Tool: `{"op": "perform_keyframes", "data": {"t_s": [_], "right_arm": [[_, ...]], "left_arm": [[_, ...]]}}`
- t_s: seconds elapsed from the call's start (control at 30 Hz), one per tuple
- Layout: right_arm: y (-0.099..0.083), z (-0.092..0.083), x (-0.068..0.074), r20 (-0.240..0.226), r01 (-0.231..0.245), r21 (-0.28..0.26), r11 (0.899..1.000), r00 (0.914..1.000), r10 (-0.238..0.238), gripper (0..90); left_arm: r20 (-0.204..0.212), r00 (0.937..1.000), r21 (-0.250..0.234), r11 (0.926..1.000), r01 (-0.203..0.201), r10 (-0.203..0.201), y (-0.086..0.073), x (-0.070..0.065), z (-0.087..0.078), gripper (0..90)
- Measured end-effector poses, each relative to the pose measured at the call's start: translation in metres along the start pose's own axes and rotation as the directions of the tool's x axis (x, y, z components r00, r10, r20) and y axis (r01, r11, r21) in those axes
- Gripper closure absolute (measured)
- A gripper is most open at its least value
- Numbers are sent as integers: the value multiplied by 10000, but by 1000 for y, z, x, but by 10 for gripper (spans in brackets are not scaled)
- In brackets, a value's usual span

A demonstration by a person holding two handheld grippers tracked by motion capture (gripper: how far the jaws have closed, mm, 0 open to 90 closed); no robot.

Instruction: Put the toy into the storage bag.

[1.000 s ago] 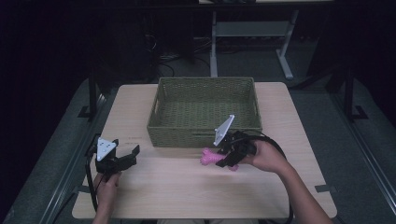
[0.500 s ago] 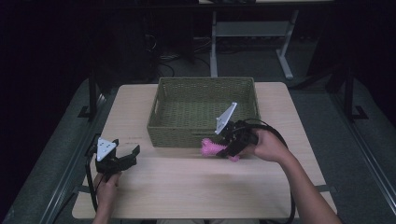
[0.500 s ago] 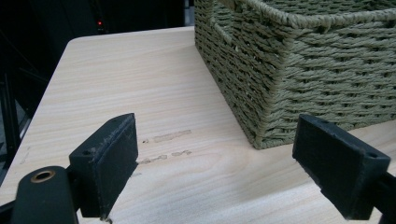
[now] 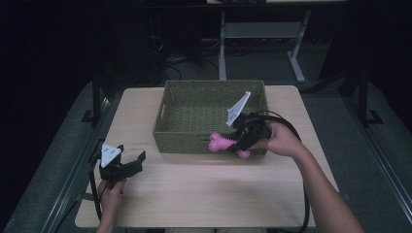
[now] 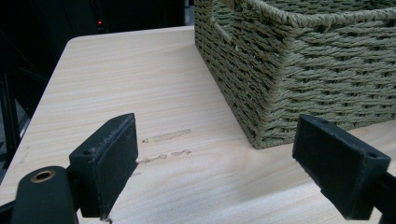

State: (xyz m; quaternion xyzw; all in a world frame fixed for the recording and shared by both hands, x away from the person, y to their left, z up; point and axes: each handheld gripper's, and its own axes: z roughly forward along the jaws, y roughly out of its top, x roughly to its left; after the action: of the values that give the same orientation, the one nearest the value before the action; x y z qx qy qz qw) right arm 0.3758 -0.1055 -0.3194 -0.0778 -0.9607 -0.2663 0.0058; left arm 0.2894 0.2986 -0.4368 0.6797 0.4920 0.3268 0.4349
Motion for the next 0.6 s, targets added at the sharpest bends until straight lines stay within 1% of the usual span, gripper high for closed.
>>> {"op": "perform_keyframes", "data": {"t_s": [0.13,0.17,0.27,0.37,0.43,0.47,0.53,0.6], "right_arm": [[2,-4,-4,23,-42,64,10000,10000,42,582],[5,-7,-7,34,-17,50,10000,10000,17,582],[6,-10,-10,-52,28,-68,10000,10000,-28,582],[12,-15,-18,26,12,98,10000,10000,-13,582],[12,-16,-20,42,18,97,10000,10000,-19,582],[14,-19,-23,32,-35,102,9999,10000,34,582],[15,-21,-26,64,-50,37,10000,10000,50,582],[16,-22,-29,-2,-136,18,9999,9999,136,582]], "left_arm": [[35,10000,-23,10000,4,-4,0,0,0,137],[15,10000,-5,10000,-1,1,0,-1,0,137],[22,10000,-3,10000,-33,33,0,0,0,137],[9,10000,-19,10000,14,-14,0,0,0,137],[18,10000,-5,10000,-27,27,0,0,0,136],[14,10000,8,10000,-31,31,0,-1,0,137],[13,10000,-10,10000,5,-5,0,0,-1,137],[16,10000,5,10000,78,-78,-1,1,0,136]]}}
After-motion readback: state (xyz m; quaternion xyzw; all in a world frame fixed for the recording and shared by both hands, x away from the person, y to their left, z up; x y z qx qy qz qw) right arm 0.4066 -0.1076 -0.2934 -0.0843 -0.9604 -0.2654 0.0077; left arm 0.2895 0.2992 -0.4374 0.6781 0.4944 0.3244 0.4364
